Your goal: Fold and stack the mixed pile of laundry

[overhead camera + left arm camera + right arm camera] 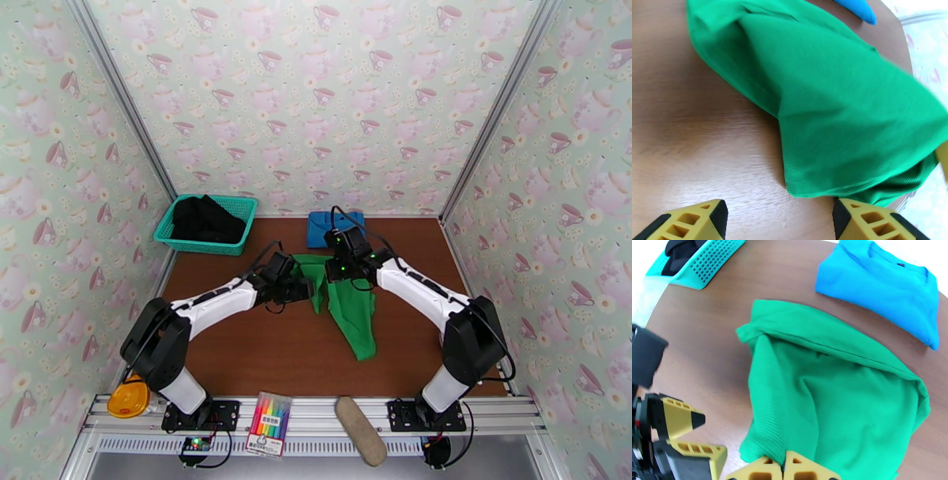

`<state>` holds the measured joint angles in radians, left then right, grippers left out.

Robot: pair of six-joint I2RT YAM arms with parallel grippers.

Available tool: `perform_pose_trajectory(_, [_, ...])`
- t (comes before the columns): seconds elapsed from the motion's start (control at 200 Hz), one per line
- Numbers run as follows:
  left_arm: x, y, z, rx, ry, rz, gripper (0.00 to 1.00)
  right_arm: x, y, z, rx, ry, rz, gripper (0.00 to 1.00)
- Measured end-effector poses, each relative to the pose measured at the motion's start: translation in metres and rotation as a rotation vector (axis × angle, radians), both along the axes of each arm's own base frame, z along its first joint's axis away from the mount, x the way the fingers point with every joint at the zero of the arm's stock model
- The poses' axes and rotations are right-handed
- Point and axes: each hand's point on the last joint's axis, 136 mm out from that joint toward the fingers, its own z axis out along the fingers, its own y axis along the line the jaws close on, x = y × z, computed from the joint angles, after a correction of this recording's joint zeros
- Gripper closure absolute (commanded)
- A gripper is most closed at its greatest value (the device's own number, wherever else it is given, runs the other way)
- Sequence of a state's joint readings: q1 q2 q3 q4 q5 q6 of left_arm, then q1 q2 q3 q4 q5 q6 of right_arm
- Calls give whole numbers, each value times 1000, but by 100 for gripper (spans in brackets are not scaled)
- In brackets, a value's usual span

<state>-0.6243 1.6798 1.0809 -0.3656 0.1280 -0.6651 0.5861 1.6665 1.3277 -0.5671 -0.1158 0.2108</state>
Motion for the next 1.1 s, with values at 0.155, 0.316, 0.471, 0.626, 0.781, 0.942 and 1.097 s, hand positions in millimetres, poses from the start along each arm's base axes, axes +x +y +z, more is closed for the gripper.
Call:
perform_pose_trajectory(0.155, [-3, -10, -28, 73, 11, -73, 24, -6, 4, -7, 8, 30, 19, 100])
perform_pose_trajectory(0.316, [-9, -40, -37, 125, -28, -184, 24, -6, 4, -7, 11, 33, 19, 100])
perform_pose_trajectory(0.471, [-17, -50, -45, 154, -40, -221, 26, -5, 3, -8, 9, 34, 17, 100])
perform_pose_trajectory(0.626, [-14, -43, -54, 199, -41, -206, 31, -5, -1, -9, 4, 43, 10, 100])
perform_pose_trajectory(0.781, [-10, -35, -62, 249, -46, -181, 47, -4, -2, -9, 4, 43, 6, 100])
perform_pose_trajectory(0.942, [-6, -31, -66, 278, -64, -171, 100, -5, -1, -9, 9, 46, 10, 100])
perform_pose_trajectory(1.097, [2, -23, -65, 333, -104, -159, 100, -8, -1, -11, 13, 56, 17, 100])
